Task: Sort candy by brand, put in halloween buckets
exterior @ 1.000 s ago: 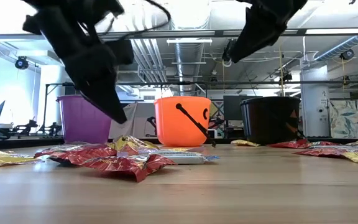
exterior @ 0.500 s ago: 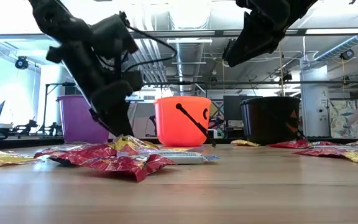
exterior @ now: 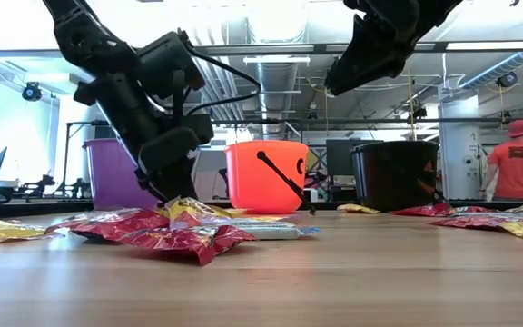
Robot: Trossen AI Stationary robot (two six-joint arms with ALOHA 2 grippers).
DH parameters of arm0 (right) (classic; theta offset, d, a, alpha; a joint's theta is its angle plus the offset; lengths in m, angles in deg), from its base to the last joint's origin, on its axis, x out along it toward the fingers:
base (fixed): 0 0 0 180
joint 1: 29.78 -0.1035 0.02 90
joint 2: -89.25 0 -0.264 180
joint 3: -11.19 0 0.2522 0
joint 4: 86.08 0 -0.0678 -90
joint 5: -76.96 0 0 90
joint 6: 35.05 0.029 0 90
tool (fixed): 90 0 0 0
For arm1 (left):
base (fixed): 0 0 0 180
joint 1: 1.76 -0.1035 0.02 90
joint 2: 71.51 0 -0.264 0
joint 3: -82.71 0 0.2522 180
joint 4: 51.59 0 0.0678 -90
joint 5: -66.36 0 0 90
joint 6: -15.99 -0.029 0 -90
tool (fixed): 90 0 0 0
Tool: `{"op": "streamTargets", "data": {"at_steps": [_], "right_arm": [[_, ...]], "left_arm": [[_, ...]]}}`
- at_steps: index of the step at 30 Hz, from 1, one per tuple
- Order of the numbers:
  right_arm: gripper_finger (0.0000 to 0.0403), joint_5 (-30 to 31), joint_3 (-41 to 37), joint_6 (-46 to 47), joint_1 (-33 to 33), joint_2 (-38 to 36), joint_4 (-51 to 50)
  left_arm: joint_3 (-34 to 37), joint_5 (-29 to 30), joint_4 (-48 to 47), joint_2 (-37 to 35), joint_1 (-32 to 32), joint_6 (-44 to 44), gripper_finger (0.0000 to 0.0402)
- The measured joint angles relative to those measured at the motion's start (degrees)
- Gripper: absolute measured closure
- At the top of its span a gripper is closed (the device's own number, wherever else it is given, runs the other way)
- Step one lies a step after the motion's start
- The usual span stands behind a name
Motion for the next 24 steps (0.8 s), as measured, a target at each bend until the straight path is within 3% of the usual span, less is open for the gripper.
{"op": "streamTargets", "data": {"at_steps": [4,11,18,24], "right_arm": [[0.0229,0.79,-0.07,0.02,0.0,0.0,0.01],[0.0229,0.82,-0.07,0.03,0.0,0.0,0.0],[0.0229,0.87,-0.16,0.56,0.0,0.02,0.03],[0.0229,1.67,-0.44,-0.25,0.1,0.04,0.02]], "left_arm": [[0.0,0.65,0.43,0.67,0.0,-0.46,0.0292],[0.11,2.85,0.35,0.6,-0.31,1.75,0.0394],[0.36,3.92,1.12,-0.77,-0.03,1.76,0.04],[0.48,3.52,0.25,-7.19,0.15,-1.43,0.0401]]}}
